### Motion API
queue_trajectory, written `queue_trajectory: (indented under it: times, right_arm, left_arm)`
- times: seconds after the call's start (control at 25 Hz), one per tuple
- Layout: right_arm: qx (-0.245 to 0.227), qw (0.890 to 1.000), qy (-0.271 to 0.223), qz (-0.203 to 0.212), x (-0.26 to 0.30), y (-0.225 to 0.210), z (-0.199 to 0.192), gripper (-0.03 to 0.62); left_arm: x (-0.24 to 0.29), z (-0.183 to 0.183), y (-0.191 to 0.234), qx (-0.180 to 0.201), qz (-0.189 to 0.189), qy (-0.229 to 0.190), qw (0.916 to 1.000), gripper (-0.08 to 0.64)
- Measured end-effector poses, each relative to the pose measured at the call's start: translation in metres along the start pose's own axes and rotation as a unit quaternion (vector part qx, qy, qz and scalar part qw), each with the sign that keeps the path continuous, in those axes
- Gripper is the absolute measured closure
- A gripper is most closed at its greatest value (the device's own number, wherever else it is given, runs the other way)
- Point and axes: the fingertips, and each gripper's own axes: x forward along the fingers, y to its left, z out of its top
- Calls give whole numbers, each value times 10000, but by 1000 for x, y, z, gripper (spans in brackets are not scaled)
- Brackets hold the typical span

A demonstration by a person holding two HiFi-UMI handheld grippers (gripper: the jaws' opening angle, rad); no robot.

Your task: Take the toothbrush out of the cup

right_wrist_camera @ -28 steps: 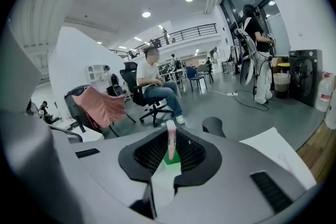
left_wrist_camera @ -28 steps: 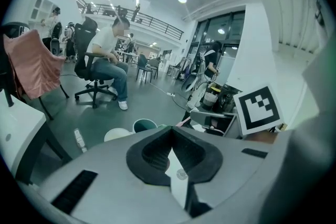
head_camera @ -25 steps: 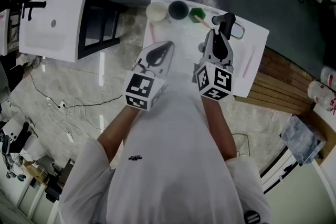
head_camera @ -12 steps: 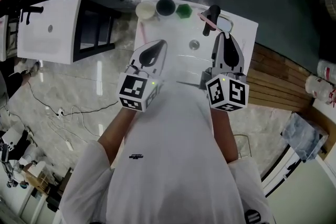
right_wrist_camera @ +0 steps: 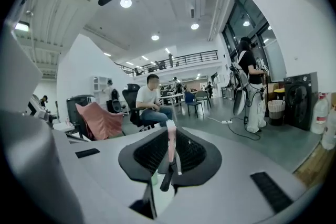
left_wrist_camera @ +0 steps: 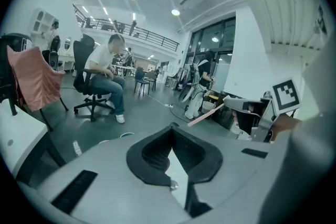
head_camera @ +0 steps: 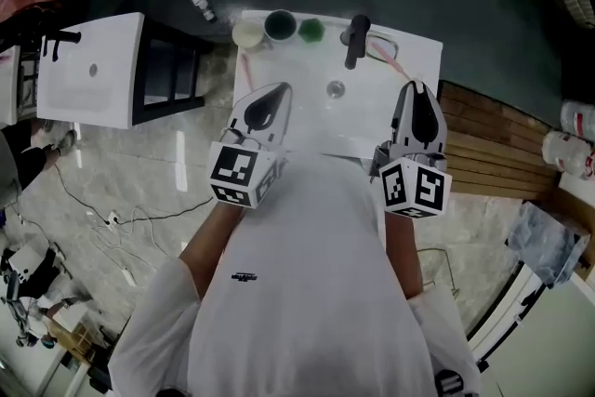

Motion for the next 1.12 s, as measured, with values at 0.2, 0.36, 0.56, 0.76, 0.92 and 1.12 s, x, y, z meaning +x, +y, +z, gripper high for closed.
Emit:
queue_trajectory:
  times: [0.2, 0.36, 0.56, 0.76, 0.92, 1.12]
  right_arm:
    - [-178, 9998, 50, -56, -17, -12, -1, 554]
    - [-358, 9992, 138, -60, -29, -19, -7, 553]
    - [-410, 9988, 248, -102, -33, -29, -23, 553]
    - [-424, 9984, 360, -115, -33, -32, -35, 552]
    - [-421, 9982, 417, -63, -30, -31, -36, 554]
    - [-455, 9980, 436, -66, -28, -33, -37, 553]
  left_arm:
    - [-4, 10, 3, 34, 114, -138, 9998, 557]
    - [-7, 15, 4, 73, 178, -191, 9996, 557]
    - [-9, 16, 6, 101, 255, -240, 9993, 557]
    - [-12, 15, 9, 91, 298, -228, 9993, 557]
    - [-13, 16, 10, 77, 341, -216, 9992, 557]
    - [-13, 15, 11, 66, 375, -213, 9990, 557]
